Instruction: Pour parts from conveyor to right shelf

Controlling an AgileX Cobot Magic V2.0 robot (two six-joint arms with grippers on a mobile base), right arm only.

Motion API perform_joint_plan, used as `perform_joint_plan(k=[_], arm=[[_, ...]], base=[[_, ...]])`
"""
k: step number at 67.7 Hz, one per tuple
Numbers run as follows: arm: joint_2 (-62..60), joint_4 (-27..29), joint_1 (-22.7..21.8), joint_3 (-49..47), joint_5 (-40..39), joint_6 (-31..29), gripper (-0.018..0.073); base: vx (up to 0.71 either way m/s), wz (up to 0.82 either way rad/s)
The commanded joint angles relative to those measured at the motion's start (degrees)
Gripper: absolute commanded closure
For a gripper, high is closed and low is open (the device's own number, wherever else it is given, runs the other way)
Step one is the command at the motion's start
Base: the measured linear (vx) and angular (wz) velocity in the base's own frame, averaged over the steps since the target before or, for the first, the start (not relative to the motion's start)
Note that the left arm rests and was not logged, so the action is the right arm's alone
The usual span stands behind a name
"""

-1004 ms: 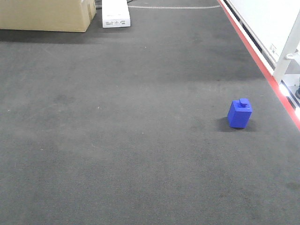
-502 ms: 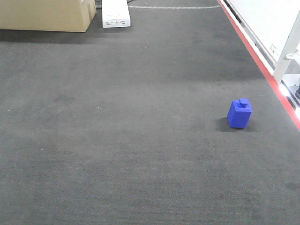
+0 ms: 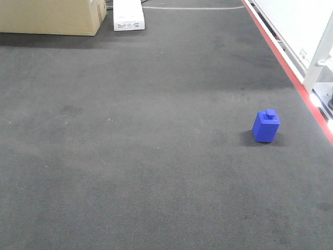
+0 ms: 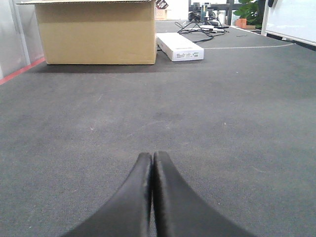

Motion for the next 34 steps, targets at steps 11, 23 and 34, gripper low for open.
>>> perform_joint_plan(k=[11, 23, 34], arm=[[-1.01, -0.55, 0.02, 0.06, -6.00, -0.60, 0.0569], [-1.01, -1.85, 0.02, 0.06, -8.83, -1.29, 0.0569], [-1.01, -4.05, 0.02, 0.04, -19.90, -2.81, 0.0569]], base=[[0.00, 0.00], [0.00, 0.00], [0.00, 0.00]])
